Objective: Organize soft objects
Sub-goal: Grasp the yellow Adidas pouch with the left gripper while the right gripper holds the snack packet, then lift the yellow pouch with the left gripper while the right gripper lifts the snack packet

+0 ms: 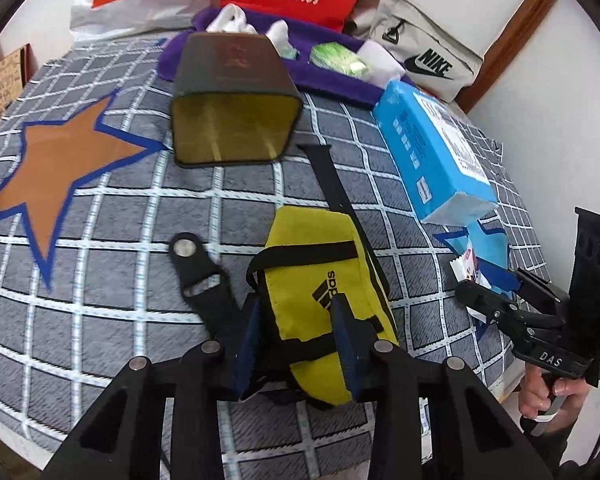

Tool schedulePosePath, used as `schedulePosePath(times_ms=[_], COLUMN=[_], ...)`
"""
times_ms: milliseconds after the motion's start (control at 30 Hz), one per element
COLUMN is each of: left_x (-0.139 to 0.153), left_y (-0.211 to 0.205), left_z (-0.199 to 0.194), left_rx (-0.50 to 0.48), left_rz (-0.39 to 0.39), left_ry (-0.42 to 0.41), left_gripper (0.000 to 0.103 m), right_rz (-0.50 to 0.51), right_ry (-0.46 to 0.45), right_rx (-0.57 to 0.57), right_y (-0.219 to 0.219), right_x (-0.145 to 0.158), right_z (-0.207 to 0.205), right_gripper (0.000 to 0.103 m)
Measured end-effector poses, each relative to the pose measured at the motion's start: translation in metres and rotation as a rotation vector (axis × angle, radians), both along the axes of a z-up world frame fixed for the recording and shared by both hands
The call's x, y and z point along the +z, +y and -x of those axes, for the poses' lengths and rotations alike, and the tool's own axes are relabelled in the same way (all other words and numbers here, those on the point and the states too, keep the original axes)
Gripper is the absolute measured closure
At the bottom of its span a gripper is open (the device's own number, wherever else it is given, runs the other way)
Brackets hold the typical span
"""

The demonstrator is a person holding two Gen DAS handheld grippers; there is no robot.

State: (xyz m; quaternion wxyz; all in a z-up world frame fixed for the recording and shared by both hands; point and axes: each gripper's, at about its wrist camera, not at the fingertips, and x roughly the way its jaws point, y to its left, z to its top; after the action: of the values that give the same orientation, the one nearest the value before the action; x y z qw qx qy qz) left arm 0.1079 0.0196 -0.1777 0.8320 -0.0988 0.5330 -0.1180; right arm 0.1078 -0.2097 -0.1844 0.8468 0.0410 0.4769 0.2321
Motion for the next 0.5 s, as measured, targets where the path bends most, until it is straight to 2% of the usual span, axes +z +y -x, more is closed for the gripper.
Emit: schedulePosePath(times_ms=[233, 367, 500], left_x=[-0.003, -0.002, 0.010], left_y=[-0.008, -0.007, -0.006], left_z=[-0.005, -0.006, -0.001], left_rx=[-0.003, 0.000, -0.025], left_rz=[0.011, 0.046, 0.075], left_ry=[-0.028, -0.045, -0.084], left_gripper=[0.070, 0.084, 0.091], right_rz=[-0.019, -0.021, -0.017], right_ry=[0.005, 0.003, -0.002], right_rx=[-0.007, -0.007, -0.006], right_y=[-0.006, -0.007, -0.007], right_x=[-0.003, -0.003, 0.000], right_z=[-0.003, -0.005, -0.005], right_gripper=[0.043, 0.043, 0.044])
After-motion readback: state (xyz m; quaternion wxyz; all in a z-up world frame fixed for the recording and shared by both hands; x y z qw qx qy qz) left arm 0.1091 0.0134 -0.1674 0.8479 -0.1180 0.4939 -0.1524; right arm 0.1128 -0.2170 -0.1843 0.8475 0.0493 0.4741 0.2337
